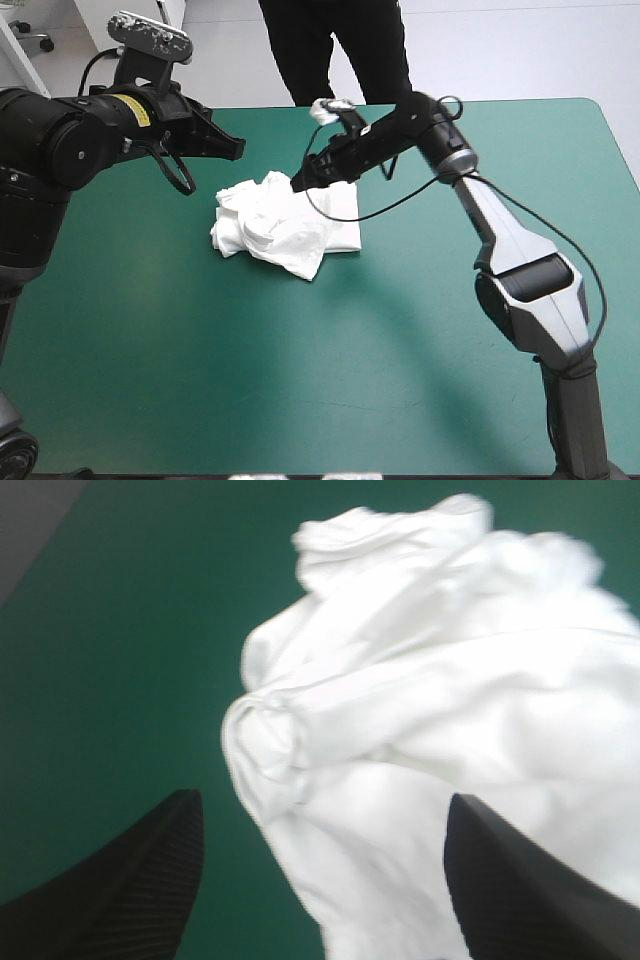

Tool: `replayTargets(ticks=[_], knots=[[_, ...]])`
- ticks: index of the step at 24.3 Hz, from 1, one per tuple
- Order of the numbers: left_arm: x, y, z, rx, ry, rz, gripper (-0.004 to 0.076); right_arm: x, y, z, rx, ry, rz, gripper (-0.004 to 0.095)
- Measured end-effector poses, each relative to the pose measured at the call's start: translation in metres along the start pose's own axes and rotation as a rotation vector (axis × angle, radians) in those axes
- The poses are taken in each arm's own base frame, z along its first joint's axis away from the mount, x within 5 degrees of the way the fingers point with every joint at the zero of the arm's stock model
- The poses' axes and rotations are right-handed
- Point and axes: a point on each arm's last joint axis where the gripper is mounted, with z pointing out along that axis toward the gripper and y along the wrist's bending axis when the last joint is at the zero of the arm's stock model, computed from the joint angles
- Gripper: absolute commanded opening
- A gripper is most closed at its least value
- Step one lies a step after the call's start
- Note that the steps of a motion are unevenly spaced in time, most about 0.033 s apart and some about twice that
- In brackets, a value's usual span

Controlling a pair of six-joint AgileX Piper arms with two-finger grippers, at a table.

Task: Fold the cloth

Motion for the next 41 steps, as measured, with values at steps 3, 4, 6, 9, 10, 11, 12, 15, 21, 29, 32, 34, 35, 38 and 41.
replayTargets(ticks=[3,4,6,9,10,11,12,15,21,29,32,34,35,38,41], knots=[[0.0,0.001,-0.005,-0.001,-0.011,-0.002,-0.0009,-0.006,-0.022,-0.058,0.136,-0.074,0.046,0.0648],[0.0,0.001,-0.008,-0.001,-0.017,-0.003,-0.0009,-0.003,-0.036,-0.084,0.189,-0.103,0.084,0.0648],[0.0,0.002,-0.009,-0.001,-0.019,-0.003,-0.0009,0.007,-0.059,-0.104,0.228,-0.11,0.159,0.0648],[0.0,0.002,-0.009,-0.003,-0.019,-0.003,-0.0009,0.034,-0.091,-0.085,0.224,-0.015,0.267,0.0648],[0.0,0.002,-0.009,-0.004,-0.019,-0.002,-0.0009,0.041,-0.097,-0.075,0.202,0.01,0.288,0.0648],[0.0,0.002,-0.009,-0.004,-0.019,-0.002,-0.0009,0.046,-0.103,-0.061,0.176,0.033,0.302,0.0648],[0.0,0.002,-0.009,-0.005,-0.019,-0.002,-0.0009,0.049,-0.107,-0.05,0.163,0.044,0.306,0.0648],[0.0,0.002,-0.009,-0.007,-0.019,-0.001,-0.0009,0.053,-0.111,-0.017,0.116,0.058,0.308,0.0648],[0.0,0.002,-0.009,-0.006,-0.019,-0.001,-0.0009,0.055,-0.107,0.011,0.084,0.062,0.3,0.0648],[0.0,0.001,-0.009,0.002,-0.019,-0.012,-0.0009,0.063,-0.106,0.044,0.055,0.102,0.305,0.0285],[0.0,0.001,-0.009,0.007,-0.019,-0.014,-0.0009,0.065,-0.108,0.048,0.06,0.111,0.305,0.0041],[0.0,0.0,-0.009,0.011,-0.019,-0.016,-0.0009,0.066,-0.11,0.049,0.065,0.116,0.304,-0.0009],[0.0,0.0,-0.009,0.013,-0.019,-0.017,-0.0009,0.067,-0.111,0.05,0.068,0.117,0.304,-0.001],[0.0,0.0,-0.009,0.018,-0.019,-0.019,-0.0009,0.067,-0.111,0.049,0.084,0.126,0.298,-0.0009],[0.0,-0.001,-0.009,0.023,-0.019,-0.02,-0.0009,0.068,-0.111,0.045,0.146,0.177,0.305,-0.0009]])
